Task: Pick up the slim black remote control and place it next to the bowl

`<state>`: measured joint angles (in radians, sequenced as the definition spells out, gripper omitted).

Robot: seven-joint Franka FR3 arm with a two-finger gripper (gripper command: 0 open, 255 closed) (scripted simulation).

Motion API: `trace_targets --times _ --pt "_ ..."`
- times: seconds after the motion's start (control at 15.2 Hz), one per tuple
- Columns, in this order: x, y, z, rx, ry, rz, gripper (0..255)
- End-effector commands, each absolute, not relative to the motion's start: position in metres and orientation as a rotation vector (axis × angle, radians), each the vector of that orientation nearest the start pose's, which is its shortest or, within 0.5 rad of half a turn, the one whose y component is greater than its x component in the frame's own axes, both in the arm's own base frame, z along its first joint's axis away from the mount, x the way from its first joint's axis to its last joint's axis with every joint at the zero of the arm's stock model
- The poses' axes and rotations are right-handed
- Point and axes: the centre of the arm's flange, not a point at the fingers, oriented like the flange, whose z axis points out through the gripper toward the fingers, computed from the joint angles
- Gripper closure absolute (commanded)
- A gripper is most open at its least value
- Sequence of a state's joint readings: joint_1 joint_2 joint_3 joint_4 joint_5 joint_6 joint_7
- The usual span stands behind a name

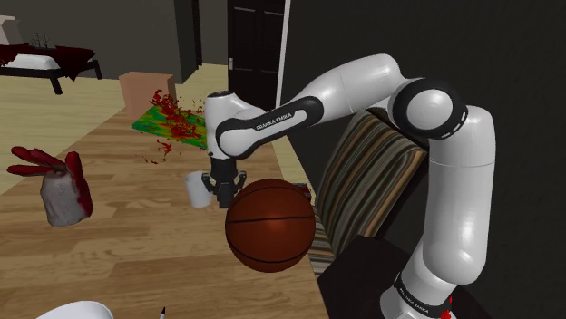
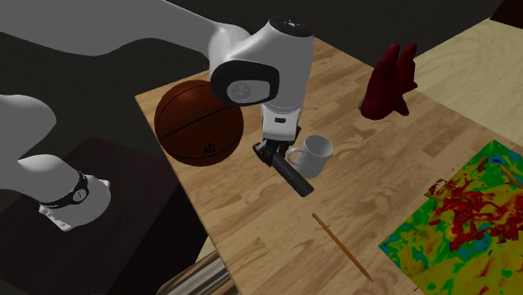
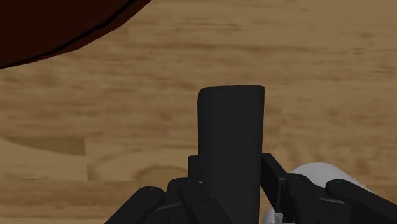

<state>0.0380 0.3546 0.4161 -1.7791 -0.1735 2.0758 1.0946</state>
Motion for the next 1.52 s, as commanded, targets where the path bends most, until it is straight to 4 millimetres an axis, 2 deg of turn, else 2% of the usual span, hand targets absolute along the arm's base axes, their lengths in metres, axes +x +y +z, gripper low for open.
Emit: trace_targets --times 0.0,1.25,1.45 --pt "0.584 0.253 0.381 -3.035 0.899 0.017 255" --pt "0.584 0.253 0.48 -3.035 0.899 0.017 255" --pt "0.57 0.29 0.48 -3.035 0.899 0.017 255"
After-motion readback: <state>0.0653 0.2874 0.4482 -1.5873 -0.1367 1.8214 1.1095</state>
